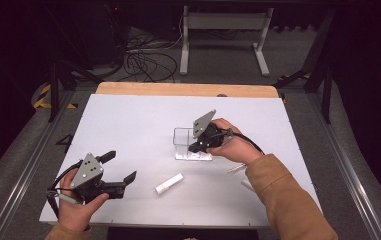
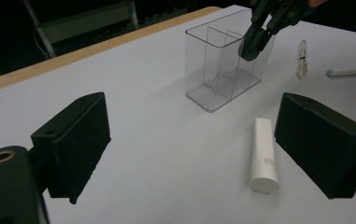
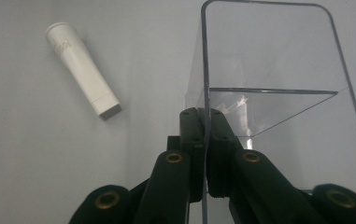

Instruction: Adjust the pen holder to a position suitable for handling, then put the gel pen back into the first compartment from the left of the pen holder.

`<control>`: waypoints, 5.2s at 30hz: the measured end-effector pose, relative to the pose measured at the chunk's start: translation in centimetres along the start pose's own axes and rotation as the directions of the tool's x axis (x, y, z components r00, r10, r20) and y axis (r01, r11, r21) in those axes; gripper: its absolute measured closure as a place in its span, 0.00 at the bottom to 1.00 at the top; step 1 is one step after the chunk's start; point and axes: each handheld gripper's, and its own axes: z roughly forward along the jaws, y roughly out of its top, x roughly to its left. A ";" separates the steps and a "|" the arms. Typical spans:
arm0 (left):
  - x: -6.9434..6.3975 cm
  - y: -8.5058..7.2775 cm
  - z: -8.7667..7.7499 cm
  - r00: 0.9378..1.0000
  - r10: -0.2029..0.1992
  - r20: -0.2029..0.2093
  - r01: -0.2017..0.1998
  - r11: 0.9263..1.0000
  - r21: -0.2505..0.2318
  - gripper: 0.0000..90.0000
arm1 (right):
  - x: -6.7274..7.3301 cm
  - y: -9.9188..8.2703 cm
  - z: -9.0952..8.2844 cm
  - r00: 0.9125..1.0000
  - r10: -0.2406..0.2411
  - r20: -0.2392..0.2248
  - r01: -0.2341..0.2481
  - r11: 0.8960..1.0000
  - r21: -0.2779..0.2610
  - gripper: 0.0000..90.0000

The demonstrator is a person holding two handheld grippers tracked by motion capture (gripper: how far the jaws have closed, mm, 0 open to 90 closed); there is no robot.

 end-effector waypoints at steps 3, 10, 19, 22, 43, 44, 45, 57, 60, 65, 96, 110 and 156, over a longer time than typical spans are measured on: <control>0.0 0.0 0.0 1.000 0.000 0.000 0.000 1.000 0.000 0.12 | 0.0 0.0 0.0 1.000 0.000 0.001 0.000 1.000 0.001 0.98; 0.0 0.0 0.0 1.000 0.000 0.001 0.000 1.000 0.000 0.12 | 0.0 0.0 0.0 1.000 0.006 -0.001 -0.006 1.000 -0.001 0.97; 0.0 0.0 0.0 1.000 0.000 0.001 0.000 1.000 0.001 0.12 | 0.0 0.0 -0.7 0.998 0.033 0.046 -0.030 0.998 -0.055 0.84; 0.0 0.0 0.1 1.000 0.003 0.002 -0.003 1.000 0.001 0.12 | 0.2 -0.1 -1.7 0.994 0.067 0.083 -0.058 0.992 -0.115 0.69; -0.1 0.1 0.1 1.000 0.005 0.002 -0.005 1.000 -0.003 0.12 | 2.7 -0.3 -5.6 0.960 0.188 0.208 -0.131 0.957 -0.258 0.46; -0.1 0.1 0.1 1.000 0.008 0.002 -0.008 1.000 -0.002 0.12 | 2.9 -0.3 -5.8 0.958 0.198 0.208 -0.141 0.955 -0.262 0.46; -0.1 0.2 0.1 1.000 0.008 0.002 -0.008 1.000 -0.001 0.12 | 3.0 -0.4 -5.9 0.956 0.207 0.208 -0.148 0.952 -0.267 0.46; -0.3 0.4 0.3 1.000 0.009 0.013 -0.009 1.000 -0.001 0.12 | 6.2 -3.1 -8.5 0.914 0.301 0.274 -0.184 0.906 -0.382 0.41; -0.4 0.6 0.4 1.000 0.013 0.014 -0.013 1.000 -0.003 0.12 | 6.9 -3.9 -8.9 0.905 0.315 0.285 -0.185 0.896 -0.403 0.43; -0.5 0.7 0.5 1.000 0.016 0.018 -0.016 1.000 -0.004 0.12 | 7.6 -5.0 -9.5 0.893 0.342 0.292 -0.189 0.875 -0.446 0.43; -2.3 3.2 3.0 0.993 0.037 0.110 -0.036 0.999 -0.003 0.15 | 8.3 -10.7 -10.6 0.766 0.523 0.375 -0.297 0.804 -0.515 0.44; -4.1 4.8 5.6 0.979 0.048 0.201 -0.054 0.998 0.026 0.15 | 8.0 -12.5 -10.7 0.730 0.576 0.366 -0.339 0.772 -0.538 0.44; -12.0 9.1 17.5 0.904 0.089 0.418 -0.155 0.980 0.126 0.26 | 7.3 -14.4 -11.3 0.662 0.654 0.365 -0.390 0.717 -0.578 0.45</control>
